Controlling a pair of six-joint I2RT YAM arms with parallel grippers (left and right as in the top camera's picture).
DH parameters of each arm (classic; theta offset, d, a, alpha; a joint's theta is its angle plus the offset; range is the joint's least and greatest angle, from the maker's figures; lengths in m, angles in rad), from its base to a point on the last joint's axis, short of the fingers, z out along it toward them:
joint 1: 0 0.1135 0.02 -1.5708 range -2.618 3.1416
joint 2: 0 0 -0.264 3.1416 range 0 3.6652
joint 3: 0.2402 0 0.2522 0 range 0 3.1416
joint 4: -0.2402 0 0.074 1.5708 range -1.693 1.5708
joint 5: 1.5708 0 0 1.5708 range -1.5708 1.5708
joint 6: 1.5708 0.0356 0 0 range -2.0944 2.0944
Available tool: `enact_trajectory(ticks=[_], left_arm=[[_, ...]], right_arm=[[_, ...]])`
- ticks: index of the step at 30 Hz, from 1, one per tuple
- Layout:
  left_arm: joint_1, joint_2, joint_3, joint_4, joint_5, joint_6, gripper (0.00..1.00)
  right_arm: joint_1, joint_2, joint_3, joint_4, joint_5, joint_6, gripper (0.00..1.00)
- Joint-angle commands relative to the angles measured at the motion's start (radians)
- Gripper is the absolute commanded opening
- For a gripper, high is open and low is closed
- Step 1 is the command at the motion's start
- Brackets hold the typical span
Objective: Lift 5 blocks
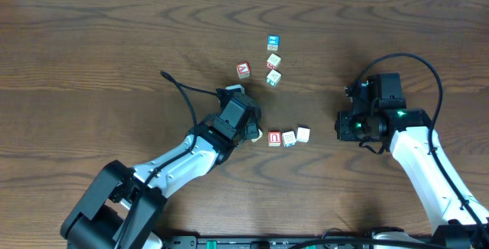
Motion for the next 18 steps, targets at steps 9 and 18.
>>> enact_trajectory(ticks=[9, 18], left_arm=[[-0.047, 0.008, 0.024, -0.016, 0.005, -0.008, 0.07], [-0.048, 0.008, 0.024, -0.027, 0.021, -0.005, 0.07]], right_arm=[[-0.001, 0.003, -0.006, 0.001, -0.005, 0.008, 0.15], [-0.001, 0.003, -0.006, 0.001, -0.005, 0.008, 0.15]])
